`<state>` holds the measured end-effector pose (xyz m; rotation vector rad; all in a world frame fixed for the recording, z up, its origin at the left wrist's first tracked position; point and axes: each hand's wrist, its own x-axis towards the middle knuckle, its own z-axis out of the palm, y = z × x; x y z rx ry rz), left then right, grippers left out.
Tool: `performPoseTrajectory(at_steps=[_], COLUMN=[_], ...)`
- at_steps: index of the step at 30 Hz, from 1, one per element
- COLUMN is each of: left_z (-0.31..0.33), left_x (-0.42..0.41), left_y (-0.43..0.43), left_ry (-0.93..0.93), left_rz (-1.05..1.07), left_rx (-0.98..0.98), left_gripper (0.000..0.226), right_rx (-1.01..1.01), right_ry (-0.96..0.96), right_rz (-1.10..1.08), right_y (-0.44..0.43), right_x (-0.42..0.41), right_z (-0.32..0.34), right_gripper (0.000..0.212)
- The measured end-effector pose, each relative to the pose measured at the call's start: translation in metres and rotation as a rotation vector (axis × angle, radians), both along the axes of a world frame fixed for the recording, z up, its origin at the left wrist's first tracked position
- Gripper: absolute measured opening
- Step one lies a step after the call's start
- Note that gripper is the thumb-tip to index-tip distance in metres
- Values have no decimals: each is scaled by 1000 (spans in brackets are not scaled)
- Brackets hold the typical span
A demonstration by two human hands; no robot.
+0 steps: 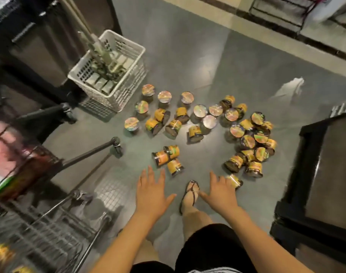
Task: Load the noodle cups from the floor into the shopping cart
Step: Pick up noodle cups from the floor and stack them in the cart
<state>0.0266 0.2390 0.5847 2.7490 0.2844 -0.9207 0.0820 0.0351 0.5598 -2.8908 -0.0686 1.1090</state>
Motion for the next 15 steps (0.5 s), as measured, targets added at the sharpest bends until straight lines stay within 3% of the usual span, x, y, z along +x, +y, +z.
performPoseTrajectory(at_steps=[7,15], left_z=[-40,-127], left_x=[85,126], left_y=[-63,-59], left_ry=[-31,-45], left_rz=[37,78], left_rx=[12,13], left_gripper=[92,93], right_rx=[-61,-21], right_ry=[57,55], right_rz=[-58,-90], right_y=[-80,-87], right_x=[93,155], right_z=[-25,-108], right_gripper=[88,80])
